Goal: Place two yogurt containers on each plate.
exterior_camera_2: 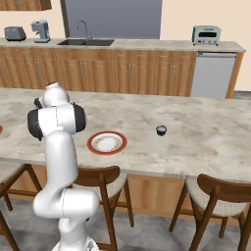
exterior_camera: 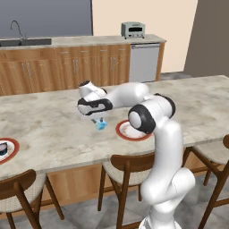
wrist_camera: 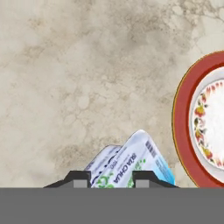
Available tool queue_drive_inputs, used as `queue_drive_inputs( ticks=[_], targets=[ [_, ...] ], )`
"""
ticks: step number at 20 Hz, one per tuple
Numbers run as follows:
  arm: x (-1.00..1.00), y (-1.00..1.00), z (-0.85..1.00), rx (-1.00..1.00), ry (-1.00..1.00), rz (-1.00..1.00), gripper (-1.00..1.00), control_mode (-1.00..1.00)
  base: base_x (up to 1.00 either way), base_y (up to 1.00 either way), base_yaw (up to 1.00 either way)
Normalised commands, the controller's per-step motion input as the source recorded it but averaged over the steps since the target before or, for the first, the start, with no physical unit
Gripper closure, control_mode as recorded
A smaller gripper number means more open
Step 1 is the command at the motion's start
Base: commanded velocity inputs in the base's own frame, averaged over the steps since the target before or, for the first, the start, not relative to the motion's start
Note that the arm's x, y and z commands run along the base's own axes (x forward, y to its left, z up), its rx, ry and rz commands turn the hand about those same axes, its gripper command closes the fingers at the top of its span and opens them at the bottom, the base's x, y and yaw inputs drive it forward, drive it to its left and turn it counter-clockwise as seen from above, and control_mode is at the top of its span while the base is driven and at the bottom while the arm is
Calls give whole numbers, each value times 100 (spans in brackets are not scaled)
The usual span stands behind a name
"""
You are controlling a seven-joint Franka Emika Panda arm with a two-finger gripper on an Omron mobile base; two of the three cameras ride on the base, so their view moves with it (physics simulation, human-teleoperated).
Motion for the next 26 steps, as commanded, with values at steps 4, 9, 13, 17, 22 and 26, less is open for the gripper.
queue_drive_inputs(
  ticks=[4, 9, 13, 17, 22, 26],
  targets=[
    [0, -62, 0, 0, 2, -15, 100, -100, 0, 0, 0],
    [0, -63, 0, 0, 7, -16, 100, -100, 0, 0, 0],
    [0, -59, 0, 0, 8, -14, 100, -100, 0, 0, 0],
    [0, -51, 0, -1, 12, -14, 100, -100, 0, 0, 0],
    [0, -35, -7, -4, 5, -10, 100, -100, 0, 0, 0],
    [0, -21, -14, 0, 4, -6, 100, -100, 0, 0, 0]
  ],
)
